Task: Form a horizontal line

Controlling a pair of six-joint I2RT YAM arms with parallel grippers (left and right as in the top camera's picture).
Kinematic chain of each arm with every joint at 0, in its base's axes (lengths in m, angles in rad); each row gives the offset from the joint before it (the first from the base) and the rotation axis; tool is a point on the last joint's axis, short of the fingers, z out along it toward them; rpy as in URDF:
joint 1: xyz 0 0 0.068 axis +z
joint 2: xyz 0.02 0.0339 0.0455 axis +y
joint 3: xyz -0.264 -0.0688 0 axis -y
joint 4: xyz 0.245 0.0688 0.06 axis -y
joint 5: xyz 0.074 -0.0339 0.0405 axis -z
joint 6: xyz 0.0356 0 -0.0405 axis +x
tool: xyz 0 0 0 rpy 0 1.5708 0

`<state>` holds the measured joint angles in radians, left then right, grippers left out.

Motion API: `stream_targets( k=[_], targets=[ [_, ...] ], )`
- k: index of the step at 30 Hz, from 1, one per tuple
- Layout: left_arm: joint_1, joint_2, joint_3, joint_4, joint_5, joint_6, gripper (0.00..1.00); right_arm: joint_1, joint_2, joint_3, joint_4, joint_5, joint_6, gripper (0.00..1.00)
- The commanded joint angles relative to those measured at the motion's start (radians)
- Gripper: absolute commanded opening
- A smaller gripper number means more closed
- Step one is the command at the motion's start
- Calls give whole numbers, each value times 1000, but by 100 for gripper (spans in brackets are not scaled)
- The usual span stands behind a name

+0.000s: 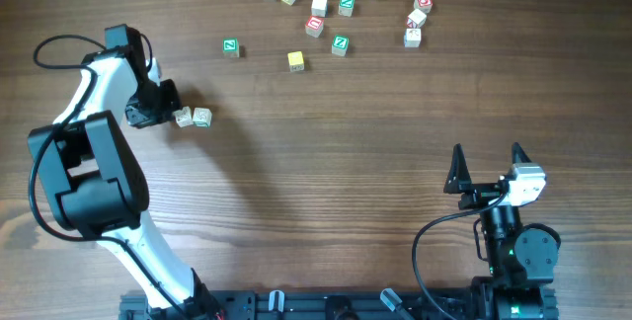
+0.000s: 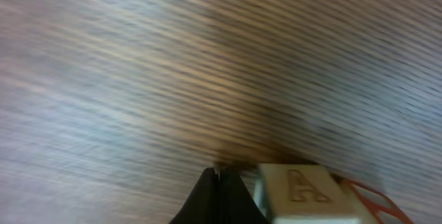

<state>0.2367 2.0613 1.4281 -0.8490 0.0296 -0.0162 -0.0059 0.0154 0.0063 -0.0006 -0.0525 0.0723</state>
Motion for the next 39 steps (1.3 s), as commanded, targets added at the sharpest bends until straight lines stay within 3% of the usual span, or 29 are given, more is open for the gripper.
stream_targets(
  k=[1,17,31,39],
  targets=[
    [0,2,5,8,85,66,4,5,-4,-1,2,-15,-18,100],
    [0,2,5,84,86,96,4,5,-4,-1,2,-15,-18,100],
    [-4,2,5,87,142,249,4,5,-4,-1,2,-15,-18,100],
    [-4,2,5,89,142,235,4,5,-4,-1,2,-15,-18,100]
  ],
)
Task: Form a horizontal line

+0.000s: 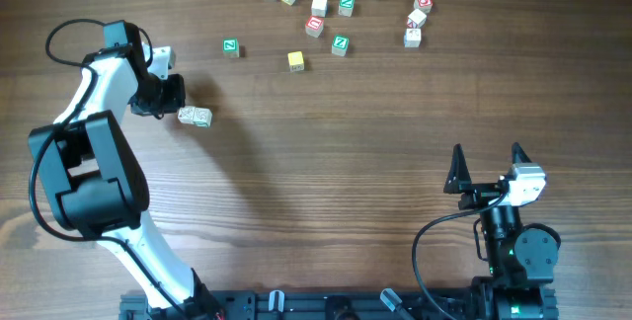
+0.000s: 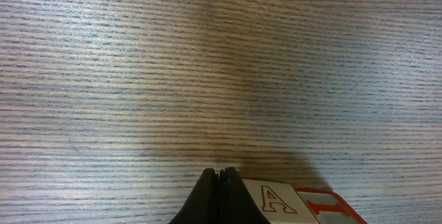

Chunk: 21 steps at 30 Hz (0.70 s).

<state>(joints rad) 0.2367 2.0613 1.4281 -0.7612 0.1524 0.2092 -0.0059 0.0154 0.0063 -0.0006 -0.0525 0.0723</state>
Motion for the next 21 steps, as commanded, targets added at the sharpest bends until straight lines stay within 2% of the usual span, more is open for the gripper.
stream_targets(
  k=[1,11,15,19,21],
  targets=[
    [-4,2,5,-2,19,-11,4,5,-4,-1,2,-15,-18,100],
    [-3,2,5,-39,19,-270,4,5,-4,-1,2,-15,-18,100],
    [-3,-3,5,-51,19,-286,4,5,-4,-1,3,-17,-15,100],
    [-3,-39,5,-80,19,-289,4,5,-4,-1,9,-27,103,100],
    [6,-89,5,-86,19,-290,4,5,-4,-1,6,-35,277,100]
  ],
)
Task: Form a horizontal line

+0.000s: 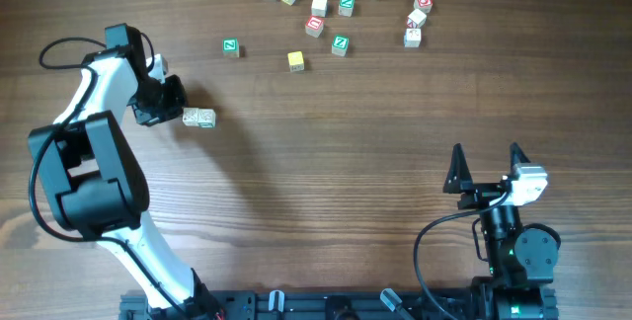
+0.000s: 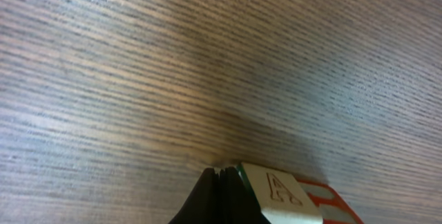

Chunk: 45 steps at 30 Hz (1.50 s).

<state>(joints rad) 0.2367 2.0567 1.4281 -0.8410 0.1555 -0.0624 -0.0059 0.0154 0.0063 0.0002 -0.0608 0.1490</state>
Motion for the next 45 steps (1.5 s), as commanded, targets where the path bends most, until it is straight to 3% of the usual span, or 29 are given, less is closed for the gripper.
stream_targets(
  k=[1,6,13,18,21,27,37,45],
  targets=[
    [12,-114,5,-9,16,-25,4,5,-4,-1,6,-26,292,100],
    [33,-254,5,-32,16,-26,4,5,-4,-1,6,-65,740,100],
    [40,-430,5,-41,158,-44,4,5,-4,-1,10,-12,990,100],
    [40,-575,5,-60,171,-44,4,5,-2,7,134,-199,709,99],
    [40,-648,5,-79,185,-43,4,5,14,42,125,-201,680,100],
    [40,-812,-28,-96,186,-24,4,5,165,247,12,-191,473,99],
    [40,-977,-175,-83,204,-24,5,5,772,727,-203,-203,264,100],
    [40,-983,-242,-80,203,-24,16,12,1318,1234,-472,-288,135,99]
  ],
)
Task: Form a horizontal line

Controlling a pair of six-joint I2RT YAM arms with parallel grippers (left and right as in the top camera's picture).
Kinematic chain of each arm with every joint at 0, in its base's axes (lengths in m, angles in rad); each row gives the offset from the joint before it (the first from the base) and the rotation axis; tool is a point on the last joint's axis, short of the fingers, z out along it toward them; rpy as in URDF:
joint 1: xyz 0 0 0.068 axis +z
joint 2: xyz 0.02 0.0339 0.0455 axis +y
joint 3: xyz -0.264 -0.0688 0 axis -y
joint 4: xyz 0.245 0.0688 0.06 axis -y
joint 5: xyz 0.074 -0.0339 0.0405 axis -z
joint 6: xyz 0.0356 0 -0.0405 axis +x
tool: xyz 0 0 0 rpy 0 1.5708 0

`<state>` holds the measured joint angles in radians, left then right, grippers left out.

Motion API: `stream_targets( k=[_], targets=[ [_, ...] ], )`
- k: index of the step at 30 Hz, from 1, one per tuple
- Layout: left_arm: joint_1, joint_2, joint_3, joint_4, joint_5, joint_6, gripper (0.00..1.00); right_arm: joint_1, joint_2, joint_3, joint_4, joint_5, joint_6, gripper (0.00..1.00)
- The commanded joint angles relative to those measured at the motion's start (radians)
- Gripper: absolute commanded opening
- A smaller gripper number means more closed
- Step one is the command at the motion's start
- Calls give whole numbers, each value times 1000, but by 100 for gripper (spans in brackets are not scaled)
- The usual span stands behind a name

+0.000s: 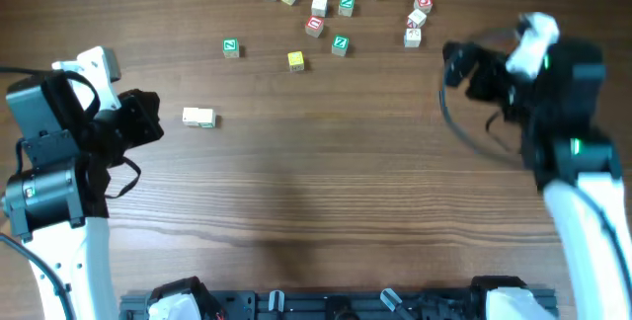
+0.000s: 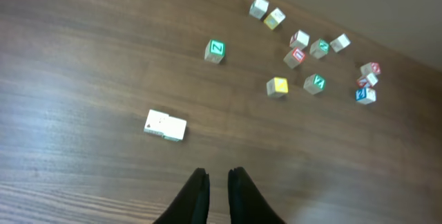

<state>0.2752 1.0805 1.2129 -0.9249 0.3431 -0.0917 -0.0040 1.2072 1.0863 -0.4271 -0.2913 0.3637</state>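
Two pale blocks lie pressed side by side as a short row at the table's left; the left wrist view shows the same pale pair. My left gripper hangs high, left of that pair and apart from it. In its own view the left gripper has its fingers slightly parted with nothing between them. A green block and a yellow block lie loose farther back. My right gripper is raised at the back right, blurred, its two fingers apart and empty.
Several loose letter blocks are scattered along the back edge, from a white one to a red one. The right arm's body and cable hang over the right side of the table.
My left gripper has gone from shut and low against the pale pair to high, drawn back left and slightly open. The right arm has left its rest at the front right and is now raised at the back right.
My shut left gripper was low beside two pale blocks that lay a little crooked. At the two later moments it was still shut against the A block, and the pair lay straighter. Now the pair lies alone, both arms are raised, and the right arm has moved.
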Motion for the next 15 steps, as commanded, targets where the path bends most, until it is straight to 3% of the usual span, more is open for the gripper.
stream_targets(
  k=[1,7,14,15],
  targets=[
    [2,-5,-31,4,15,6,18,14,167,197,-55,-56,-98,100],
    [2,21,-31,-9,15,9,37,78,401,347,-15,-4,-151,99],
    [2,70,-31,-26,11,9,51,157,612,454,115,38,-159,100],
    [2,80,-31,-29,11,9,61,168,645,470,142,39,-159,99]
  ],
)
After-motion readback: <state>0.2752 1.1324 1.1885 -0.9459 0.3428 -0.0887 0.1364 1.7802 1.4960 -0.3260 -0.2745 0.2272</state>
